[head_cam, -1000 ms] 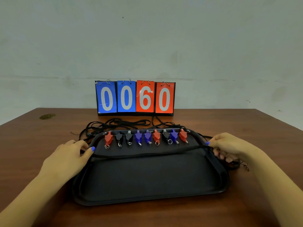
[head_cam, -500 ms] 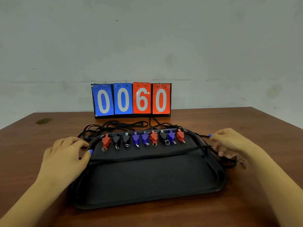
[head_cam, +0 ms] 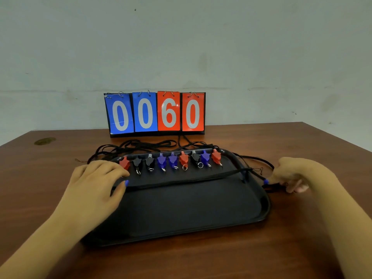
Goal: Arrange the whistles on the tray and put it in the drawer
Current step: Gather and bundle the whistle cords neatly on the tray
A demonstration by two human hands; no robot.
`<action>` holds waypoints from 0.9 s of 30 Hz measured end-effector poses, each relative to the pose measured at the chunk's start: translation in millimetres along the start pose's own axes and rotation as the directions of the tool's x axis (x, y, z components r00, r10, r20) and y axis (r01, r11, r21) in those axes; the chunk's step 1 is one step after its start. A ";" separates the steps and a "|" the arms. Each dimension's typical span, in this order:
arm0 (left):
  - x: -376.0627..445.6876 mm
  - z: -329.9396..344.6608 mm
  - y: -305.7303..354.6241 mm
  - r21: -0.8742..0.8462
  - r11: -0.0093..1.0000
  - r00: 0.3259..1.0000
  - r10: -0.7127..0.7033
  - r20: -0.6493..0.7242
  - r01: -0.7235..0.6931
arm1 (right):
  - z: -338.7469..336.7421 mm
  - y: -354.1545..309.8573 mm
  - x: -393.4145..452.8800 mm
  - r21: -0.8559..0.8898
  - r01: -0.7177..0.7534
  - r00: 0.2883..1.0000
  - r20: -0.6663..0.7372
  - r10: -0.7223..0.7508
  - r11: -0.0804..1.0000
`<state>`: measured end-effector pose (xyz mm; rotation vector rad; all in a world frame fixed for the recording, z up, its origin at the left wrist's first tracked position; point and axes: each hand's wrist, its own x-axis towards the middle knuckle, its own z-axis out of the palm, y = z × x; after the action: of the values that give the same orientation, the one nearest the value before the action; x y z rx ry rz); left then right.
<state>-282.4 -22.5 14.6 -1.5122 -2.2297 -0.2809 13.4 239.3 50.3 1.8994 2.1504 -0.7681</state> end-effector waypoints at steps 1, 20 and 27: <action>-0.8 2.1 1.8 -0.003 1.000 1.000 0.023 -0.017 -0.023 | 0.9 0.6 4.2 0.040 -0.008 0.999 -0.035 0.009 0.999; -0.9 12.3 1.3 -0.047 0.999 0.993 0.024 0.113 -0.019 | -4.8 30.0 42.8 0.210 -0.080 0.955 -0.263 0.135 0.974; -0.6 16.2 -1.0 -0.095 0.995 0.993 0.041 0.108 -0.031 | -1.0 36.8 53.6 0.391 0.039 0.899 -0.416 0.139 0.919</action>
<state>-286.9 -17.0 0.0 -1.6514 -2.3004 -0.3009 39.8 288.7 17.3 2.5356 2.3121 -0.8850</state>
